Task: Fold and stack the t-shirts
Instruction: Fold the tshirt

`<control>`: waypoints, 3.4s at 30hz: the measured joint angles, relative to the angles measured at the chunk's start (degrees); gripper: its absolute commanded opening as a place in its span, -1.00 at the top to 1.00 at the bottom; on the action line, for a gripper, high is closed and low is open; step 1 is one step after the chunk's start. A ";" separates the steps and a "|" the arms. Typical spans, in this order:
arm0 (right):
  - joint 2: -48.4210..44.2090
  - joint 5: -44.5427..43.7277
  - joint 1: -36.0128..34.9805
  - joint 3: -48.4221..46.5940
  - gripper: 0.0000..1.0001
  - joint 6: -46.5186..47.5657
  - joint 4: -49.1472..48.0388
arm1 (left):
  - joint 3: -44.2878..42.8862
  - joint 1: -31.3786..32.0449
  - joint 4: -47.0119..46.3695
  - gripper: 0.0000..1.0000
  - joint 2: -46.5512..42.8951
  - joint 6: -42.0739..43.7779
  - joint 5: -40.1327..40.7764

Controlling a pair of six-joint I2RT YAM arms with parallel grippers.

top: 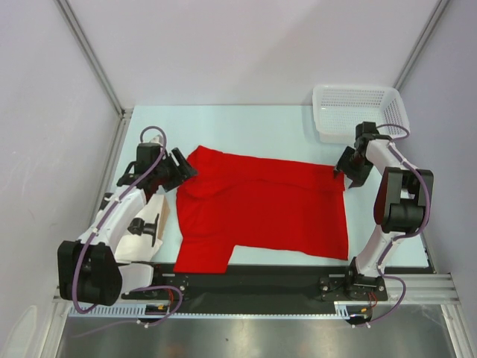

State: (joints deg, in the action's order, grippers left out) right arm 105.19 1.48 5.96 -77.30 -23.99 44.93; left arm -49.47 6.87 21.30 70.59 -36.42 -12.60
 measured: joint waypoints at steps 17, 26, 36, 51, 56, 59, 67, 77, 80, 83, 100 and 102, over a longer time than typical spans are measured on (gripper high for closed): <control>1.40 -1.27 0.15 -1.05 -0.13 2.60 -16.92 | -35.12 1.01 -0.66 -0.15 34.84 15.56 3.06; 5.25 -0.68 0.17 -1.42 -0.16 4.63 -18.12 | -52.57 -0.72 5.90 -0.06 53.24 18.60 3.45; 7.15 0.79 1.70 -0.85 -0.18 6.08 -19.41 | -57.35 -1.14 8.31 0.06 59.52 18.29 1.07; 8.72 3.78 2.54 -0.96 -0.11 6.51 -20.48 | -55.58 -1.84 7.74 0.44 60.63 16.33 -1.25; 8.72 4.96 2.54 -0.94 -0.10 6.73 -20.44 | -53.81 -2.38 6.82 0.67 60.63 15.63 -1.16; 8.70 5.18 2.54 -0.59 -0.08 6.71 -20.85 | -52.76 -2.69 6.16 0.79 60.63 15.37 -1.22; 9.11 5.16 2.54 -0.42 0.77 4.39 -21.35 | -51.78 -3.52 4.57 0.99 60.41 14.08 -1.70; 9.57 0.28 2.54 -0.63 1.00 -3.08 -23.26 | -49.20 -4.92 0.79 0.99 59.01 11.85 -1.14; 9.66 -1.01 2.51 -1.05 0.99 -3.67 -23.08 | -49.70 -4.96 0.59 0.82 59.01 11.23 -1.16; 9.79 -1.66 2.47 -2.12 0.36 -4.04 -21.99 | -50.75 -4.96 0.61 -0.03 58.93 11.13 -0.83; -1.88 -10.91 -7.50 -9.46 -0.61 1.05 -3.13 | -26.49 0.61 3.17 -0.31 21.94 15.67 4.37; -6.08 -6.86 -12.55 -6.32 -0.58 1.22 -6.75 | -20.63 3.26 2.89 -0.32 16.98 16.63 3.34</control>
State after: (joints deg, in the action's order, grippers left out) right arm 99.11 -5.39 -6.59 -83.61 -22.76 38.17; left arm -70.11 10.13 24.18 87.57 -19.79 -9.26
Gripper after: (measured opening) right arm 0.803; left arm 0.656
